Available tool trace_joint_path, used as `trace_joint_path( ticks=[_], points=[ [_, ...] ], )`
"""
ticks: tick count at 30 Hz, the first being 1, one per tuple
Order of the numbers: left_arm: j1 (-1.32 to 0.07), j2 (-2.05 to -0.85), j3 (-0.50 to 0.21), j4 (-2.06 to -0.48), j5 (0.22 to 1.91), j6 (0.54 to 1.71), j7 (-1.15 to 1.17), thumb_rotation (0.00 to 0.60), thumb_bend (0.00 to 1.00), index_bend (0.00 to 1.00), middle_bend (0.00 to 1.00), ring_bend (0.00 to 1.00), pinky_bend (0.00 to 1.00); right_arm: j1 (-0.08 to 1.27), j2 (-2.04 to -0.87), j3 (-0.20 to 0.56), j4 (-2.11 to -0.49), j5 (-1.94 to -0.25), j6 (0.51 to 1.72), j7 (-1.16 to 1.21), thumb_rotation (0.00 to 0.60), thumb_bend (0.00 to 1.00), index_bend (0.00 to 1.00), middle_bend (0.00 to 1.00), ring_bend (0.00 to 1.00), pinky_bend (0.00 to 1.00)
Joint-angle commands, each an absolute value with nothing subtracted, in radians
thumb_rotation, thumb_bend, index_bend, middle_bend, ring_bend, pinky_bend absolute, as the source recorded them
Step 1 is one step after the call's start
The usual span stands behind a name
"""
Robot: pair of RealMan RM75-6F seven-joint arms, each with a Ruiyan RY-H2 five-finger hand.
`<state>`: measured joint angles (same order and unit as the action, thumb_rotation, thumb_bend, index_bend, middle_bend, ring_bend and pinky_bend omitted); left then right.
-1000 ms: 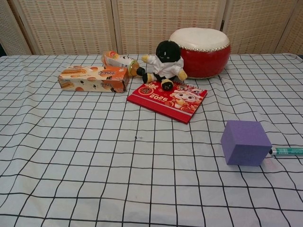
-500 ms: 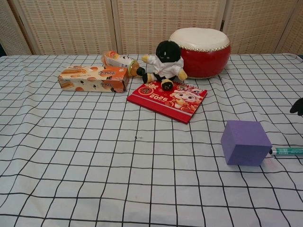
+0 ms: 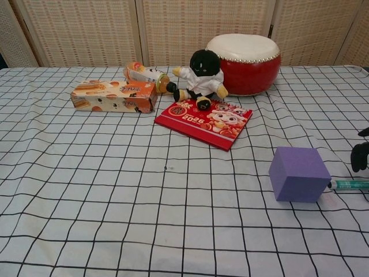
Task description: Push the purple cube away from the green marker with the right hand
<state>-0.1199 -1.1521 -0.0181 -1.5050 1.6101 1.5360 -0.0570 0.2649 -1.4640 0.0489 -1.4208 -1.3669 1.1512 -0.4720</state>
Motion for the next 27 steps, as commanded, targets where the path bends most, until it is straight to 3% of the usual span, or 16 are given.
trace_joint_path(
  ticks=[1, 27],
  points=[
    [-0.121, -1.152, -0.019, -1.506, 1.607, 1.532, -0.057, 0.6, 0.41, 0.0, 0.0, 0.0, 0.02, 0.273, -1.475, 0.052, -1.411, -1.353, 1.142, -0.486, 0.6, 0.18, 0.44, 0.41, 0.08, 0.0],
    [-0.141, -1.157, -0.03, -1.493, 1.567, 1.488, -0.062, 0.6, 0.41, 0.0, 0.0, 0.0, 0.02, 0.313, -1.529, 0.045, -1.38, -1.253, 1.118, -0.636, 0.6, 0.19, 0.53, 0.47, 0.15, 0.0]
  ],
)
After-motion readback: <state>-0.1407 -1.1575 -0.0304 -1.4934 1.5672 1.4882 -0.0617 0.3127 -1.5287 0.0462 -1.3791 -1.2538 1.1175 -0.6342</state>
